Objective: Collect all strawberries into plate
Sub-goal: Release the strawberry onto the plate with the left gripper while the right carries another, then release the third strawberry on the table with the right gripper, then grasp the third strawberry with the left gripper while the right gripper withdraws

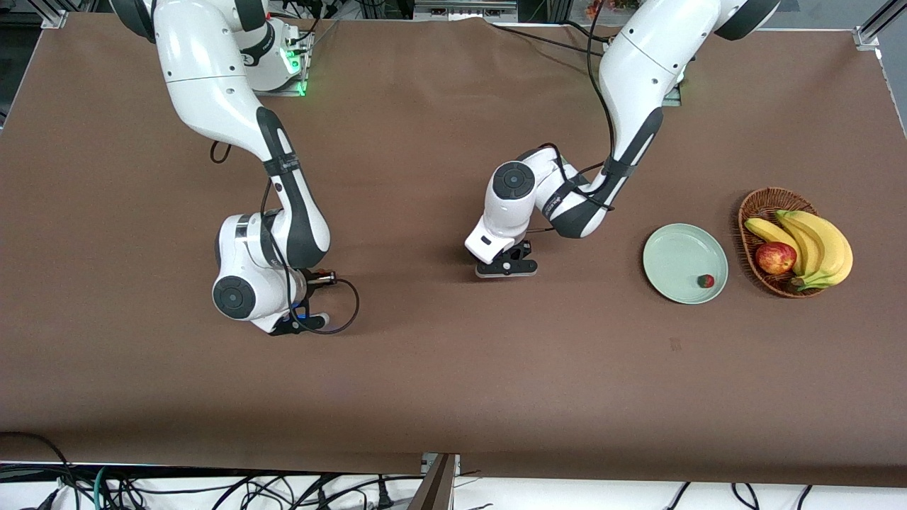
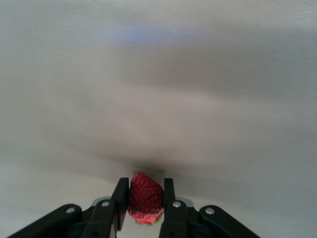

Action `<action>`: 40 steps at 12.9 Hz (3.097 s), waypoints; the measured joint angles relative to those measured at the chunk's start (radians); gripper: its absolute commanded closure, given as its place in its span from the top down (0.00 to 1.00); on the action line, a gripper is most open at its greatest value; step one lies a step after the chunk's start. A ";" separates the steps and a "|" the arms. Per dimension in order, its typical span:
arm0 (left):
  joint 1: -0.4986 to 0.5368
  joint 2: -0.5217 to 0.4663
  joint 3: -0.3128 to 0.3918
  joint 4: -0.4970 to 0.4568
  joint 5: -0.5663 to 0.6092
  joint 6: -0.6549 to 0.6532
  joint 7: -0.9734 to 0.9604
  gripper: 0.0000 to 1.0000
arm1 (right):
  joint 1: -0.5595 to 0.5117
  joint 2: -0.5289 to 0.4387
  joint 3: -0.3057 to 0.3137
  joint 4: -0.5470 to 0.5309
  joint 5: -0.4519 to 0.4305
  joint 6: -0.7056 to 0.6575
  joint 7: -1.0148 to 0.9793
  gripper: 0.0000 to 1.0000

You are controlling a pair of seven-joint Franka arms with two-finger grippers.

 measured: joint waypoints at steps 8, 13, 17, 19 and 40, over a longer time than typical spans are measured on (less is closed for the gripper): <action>0.185 -0.138 0.040 -0.077 -0.022 -0.039 0.230 0.02 | 0.169 -0.012 0.080 0.084 0.196 0.078 0.515 0.17; 0.325 -0.307 0.177 -0.288 -0.275 -0.044 0.847 0.01 | 0.188 0.031 0.287 0.089 0.224 0.480 0.832 0.19; 0.351 -0.324 0.313 -0.420 -0.373 -0.044 1.214 0.06 | 0.272 0.127 0.331 0.158 0.224 0.736 1.065 0.40; 0.369 -0.335 0.334 -0.470 -0.377 -0.051 1.282 0.12 | 0.305 0.176 0.332 0.193 0.224 0.800 1.095 0.64; 0.131 -0.221 0.084 -0.234 -0.449 0.044 0.578 1.00 | 0.128 -0.040 0.101 0.185 0.046 0.115 0.744 1.00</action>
